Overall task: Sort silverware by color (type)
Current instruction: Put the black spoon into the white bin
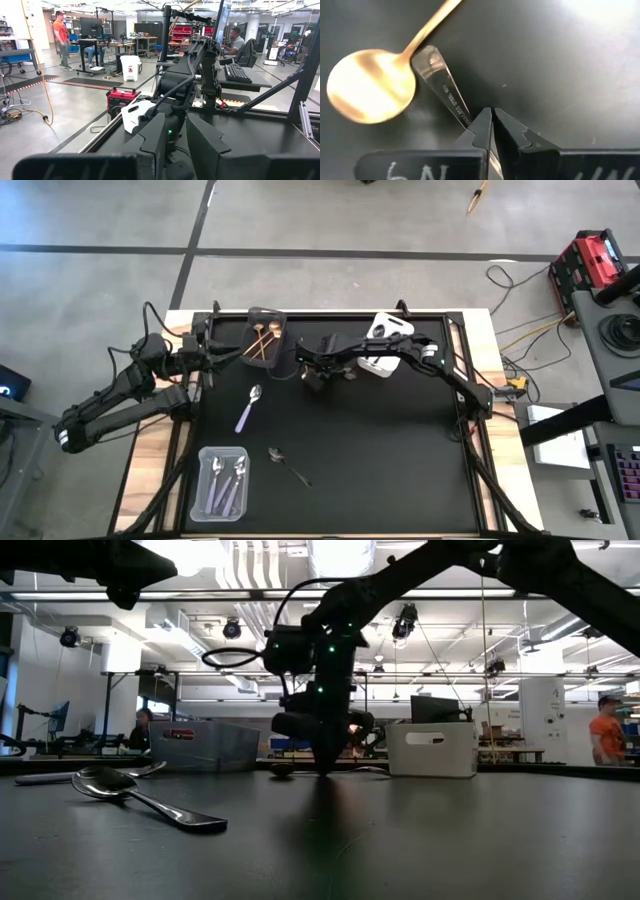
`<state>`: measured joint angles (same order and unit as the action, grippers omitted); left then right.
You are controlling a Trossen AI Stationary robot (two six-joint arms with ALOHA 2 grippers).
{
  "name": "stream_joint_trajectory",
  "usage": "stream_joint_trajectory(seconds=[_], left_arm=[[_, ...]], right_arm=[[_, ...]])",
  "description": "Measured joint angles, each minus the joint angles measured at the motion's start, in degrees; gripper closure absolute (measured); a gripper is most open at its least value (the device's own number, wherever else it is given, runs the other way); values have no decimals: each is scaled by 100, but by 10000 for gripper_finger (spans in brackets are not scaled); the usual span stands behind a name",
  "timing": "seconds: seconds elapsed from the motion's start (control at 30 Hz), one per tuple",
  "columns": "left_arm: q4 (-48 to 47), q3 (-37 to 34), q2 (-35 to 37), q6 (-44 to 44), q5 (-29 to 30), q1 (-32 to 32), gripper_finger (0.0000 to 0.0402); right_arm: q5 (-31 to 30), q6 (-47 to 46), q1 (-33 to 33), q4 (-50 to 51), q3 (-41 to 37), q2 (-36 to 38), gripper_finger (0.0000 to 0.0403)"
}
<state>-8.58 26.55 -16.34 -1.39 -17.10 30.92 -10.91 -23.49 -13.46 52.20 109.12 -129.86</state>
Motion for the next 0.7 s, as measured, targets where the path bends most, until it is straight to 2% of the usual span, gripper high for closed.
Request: stream_joint_trajectory(seconds=[0.4, 0.7], left_arm=[[0, 0, 0, 1, 1, 0, 341], [0, 0, 0, 0, 0, -2, 341]], right_arm=[[78, -140, 362, 153, 0, 0, 390], [141, -128, 399, 307, 0, 50, 390]])
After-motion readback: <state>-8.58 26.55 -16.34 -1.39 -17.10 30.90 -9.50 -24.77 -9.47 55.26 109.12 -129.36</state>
